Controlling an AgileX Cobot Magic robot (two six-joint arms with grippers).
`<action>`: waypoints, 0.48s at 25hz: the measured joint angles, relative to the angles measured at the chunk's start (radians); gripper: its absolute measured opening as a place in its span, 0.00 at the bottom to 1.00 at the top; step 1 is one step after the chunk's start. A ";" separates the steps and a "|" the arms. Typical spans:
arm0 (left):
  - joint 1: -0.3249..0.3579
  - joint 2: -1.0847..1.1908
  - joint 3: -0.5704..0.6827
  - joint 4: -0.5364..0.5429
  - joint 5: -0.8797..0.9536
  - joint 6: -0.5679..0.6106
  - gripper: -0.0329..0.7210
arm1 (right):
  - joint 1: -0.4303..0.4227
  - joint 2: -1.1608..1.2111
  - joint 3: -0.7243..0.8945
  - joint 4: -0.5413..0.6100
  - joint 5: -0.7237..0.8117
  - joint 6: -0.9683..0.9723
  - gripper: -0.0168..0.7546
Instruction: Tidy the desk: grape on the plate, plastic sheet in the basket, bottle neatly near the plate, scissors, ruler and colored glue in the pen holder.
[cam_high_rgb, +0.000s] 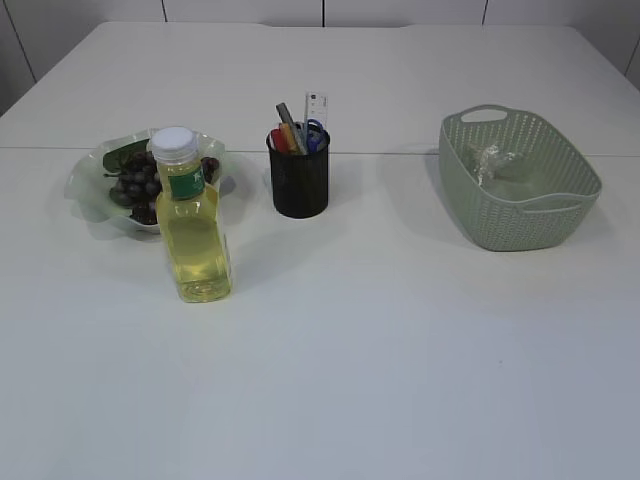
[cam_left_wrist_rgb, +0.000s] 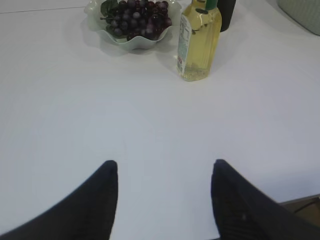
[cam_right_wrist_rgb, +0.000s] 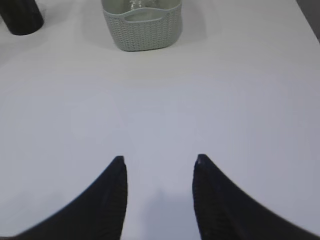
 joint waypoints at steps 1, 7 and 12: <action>0.000 0.000 0.000 0.003 0.000 0.000 0.62 | -0.016 0.000 0.000 0.000 0.000 0.000 0.48; 0.000 0.000 0.000 0.037 0.000 0.000 0.62 | -0.031 0.000 0.000 0.000 -0.002 0.000 0.48; 0.018 0.000 0.000 0.045 0.000 0.000 0.62 | -0.033 0.000 0.000 0.000 -0.002 -0.025 0.48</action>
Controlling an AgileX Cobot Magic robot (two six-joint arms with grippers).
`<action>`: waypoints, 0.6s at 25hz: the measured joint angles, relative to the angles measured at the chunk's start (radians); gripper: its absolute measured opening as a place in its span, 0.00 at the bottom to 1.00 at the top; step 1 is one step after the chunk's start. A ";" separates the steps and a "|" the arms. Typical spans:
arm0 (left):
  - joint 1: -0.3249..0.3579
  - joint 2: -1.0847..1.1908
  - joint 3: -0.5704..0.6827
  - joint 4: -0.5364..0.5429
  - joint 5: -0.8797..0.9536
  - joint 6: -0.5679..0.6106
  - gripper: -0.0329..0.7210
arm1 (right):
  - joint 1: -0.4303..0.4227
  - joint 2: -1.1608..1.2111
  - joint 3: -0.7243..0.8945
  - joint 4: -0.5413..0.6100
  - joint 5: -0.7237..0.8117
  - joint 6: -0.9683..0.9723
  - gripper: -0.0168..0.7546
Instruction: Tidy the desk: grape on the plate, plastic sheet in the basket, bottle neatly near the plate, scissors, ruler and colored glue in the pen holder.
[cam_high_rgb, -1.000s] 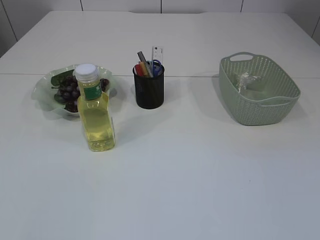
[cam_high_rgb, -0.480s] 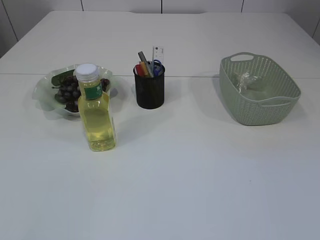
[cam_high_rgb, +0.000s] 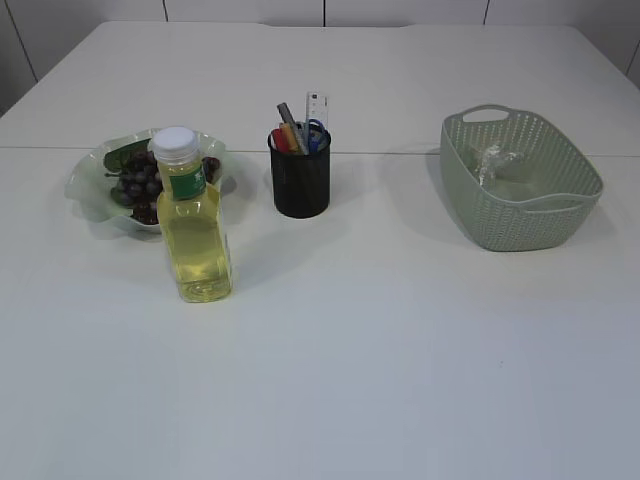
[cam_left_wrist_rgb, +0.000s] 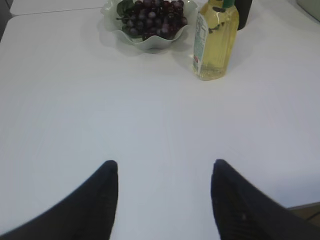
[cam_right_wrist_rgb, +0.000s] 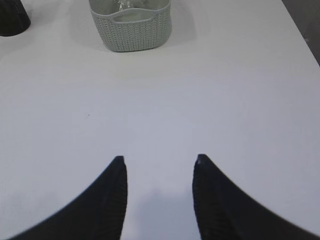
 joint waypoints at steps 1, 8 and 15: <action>0.013 0.000 0.000 0.000 0.000 0.000 0.62 | 0.000 0.000 0.000 0.000 0.000 -0.002 0.48; 0.078 0.000 0.000 0.000 0.000 0.000 0.62 | -0.001 0.000 0.000 0.000 0.000 -0.008 0.48; 0.078 0.000 0.000 0.000 0.000 0.000 0.62 | -0.001 0.000 0.000 0.000 -0.001 -0.009 0.48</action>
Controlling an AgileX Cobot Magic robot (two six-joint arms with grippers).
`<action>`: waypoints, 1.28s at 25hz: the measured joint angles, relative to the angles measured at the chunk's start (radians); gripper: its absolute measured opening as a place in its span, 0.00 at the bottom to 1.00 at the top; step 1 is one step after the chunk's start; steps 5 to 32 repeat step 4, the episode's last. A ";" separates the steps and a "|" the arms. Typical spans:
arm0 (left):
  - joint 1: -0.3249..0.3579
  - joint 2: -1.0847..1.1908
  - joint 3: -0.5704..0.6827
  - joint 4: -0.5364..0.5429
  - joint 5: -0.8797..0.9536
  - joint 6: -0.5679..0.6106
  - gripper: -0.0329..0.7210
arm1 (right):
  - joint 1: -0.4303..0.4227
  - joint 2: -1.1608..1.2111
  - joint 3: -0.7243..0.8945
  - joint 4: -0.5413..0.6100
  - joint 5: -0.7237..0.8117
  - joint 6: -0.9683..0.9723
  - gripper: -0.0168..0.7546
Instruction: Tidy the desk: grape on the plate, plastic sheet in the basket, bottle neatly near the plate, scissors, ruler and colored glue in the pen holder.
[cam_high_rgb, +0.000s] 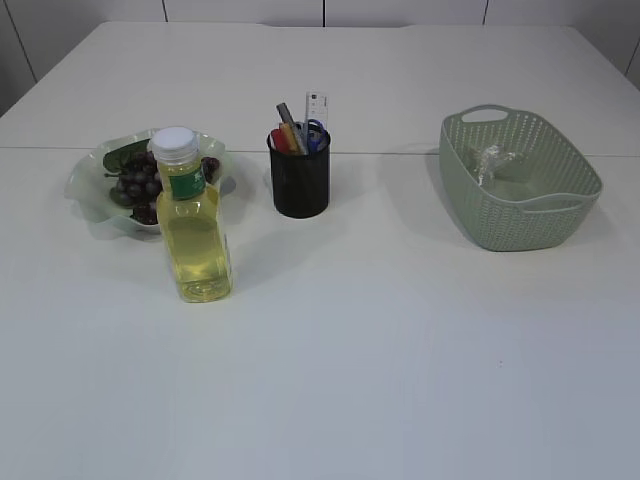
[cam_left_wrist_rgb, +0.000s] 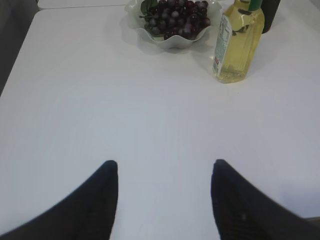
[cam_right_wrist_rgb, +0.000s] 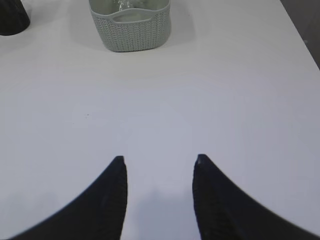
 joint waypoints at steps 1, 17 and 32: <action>0.000 0.000 0.000 0.000 0.000 0.000 0.62 | 0.000 0.000 0.000 0.000 0.000 0.000 0.48; 0.000 0.000 0.000 0.000 0.000 0.000 0.62 | 0.000 0.000 0.000 0.000 0.000 0.000 0.48; 0.000 0.000 0.000 0.000 0.000 0.000 0.62 | 0.000 0.000 0.000 0.000 0.000 0.000 0.48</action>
